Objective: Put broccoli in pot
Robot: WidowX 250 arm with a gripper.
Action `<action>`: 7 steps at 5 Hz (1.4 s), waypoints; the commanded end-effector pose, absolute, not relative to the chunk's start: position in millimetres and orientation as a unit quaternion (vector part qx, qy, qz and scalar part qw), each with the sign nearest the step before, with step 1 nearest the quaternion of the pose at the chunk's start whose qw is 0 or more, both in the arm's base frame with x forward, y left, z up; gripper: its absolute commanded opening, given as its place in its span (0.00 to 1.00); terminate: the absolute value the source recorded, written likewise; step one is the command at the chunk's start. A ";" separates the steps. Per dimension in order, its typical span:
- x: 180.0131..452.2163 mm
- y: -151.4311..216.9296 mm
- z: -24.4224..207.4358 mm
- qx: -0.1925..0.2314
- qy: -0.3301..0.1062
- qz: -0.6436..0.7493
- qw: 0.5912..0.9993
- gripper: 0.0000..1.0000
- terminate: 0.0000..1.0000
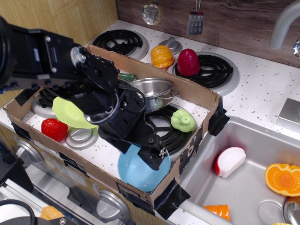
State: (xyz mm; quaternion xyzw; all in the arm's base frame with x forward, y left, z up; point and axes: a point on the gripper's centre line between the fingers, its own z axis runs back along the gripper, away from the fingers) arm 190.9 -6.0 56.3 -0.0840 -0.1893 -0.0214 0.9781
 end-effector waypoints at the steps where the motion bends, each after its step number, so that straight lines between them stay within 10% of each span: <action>1: 190.9 -6.0 56.3 -0.084 -0.189 -0.021 0.978 1.00 0.00; 4: 225.5 3.9 85.1 -0.025 -0.195 -0.068 0.978 1.00 0.00; 7: 275.0 -5.3 55.8 -0.054 -0.215 -0.073 0.972 1.00 0.00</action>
